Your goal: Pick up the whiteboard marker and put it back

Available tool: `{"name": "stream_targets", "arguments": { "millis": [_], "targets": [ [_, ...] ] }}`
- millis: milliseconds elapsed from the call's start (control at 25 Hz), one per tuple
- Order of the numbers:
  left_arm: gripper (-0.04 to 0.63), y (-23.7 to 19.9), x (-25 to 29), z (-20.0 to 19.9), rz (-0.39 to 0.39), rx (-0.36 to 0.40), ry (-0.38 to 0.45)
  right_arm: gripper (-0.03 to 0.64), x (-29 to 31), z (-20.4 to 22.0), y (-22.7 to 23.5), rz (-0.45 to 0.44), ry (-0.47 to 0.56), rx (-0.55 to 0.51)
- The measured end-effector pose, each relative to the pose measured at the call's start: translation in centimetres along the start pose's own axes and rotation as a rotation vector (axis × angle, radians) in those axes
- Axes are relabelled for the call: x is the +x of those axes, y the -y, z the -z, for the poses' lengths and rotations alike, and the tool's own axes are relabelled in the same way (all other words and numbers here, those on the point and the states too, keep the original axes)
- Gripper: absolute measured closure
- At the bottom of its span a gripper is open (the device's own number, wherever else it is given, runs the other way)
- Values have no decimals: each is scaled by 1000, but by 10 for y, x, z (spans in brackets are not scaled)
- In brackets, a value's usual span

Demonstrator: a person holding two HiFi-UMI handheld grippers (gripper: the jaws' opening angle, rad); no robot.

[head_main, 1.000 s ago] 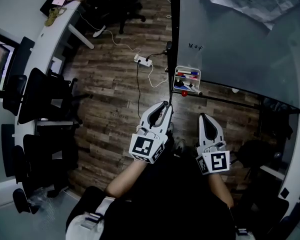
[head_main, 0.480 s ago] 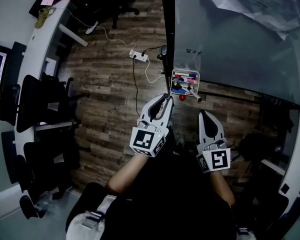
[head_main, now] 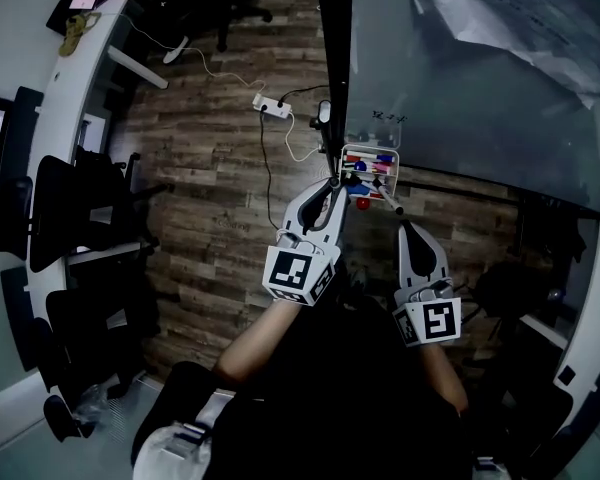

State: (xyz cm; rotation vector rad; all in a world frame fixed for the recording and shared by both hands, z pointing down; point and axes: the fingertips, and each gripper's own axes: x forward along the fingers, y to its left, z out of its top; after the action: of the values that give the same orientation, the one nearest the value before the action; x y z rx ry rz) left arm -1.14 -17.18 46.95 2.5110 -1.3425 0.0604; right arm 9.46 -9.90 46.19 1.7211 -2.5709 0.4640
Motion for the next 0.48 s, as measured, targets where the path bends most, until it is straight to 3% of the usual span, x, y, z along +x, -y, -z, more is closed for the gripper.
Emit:
{"name": "stream_targets", "arguments": {
  "millis": [480],
  "targets": [
    [527, -10, 19, 13, -3, -28, -6, 603, 14, 4, 0, -4, -25, 15]
  ]
}}
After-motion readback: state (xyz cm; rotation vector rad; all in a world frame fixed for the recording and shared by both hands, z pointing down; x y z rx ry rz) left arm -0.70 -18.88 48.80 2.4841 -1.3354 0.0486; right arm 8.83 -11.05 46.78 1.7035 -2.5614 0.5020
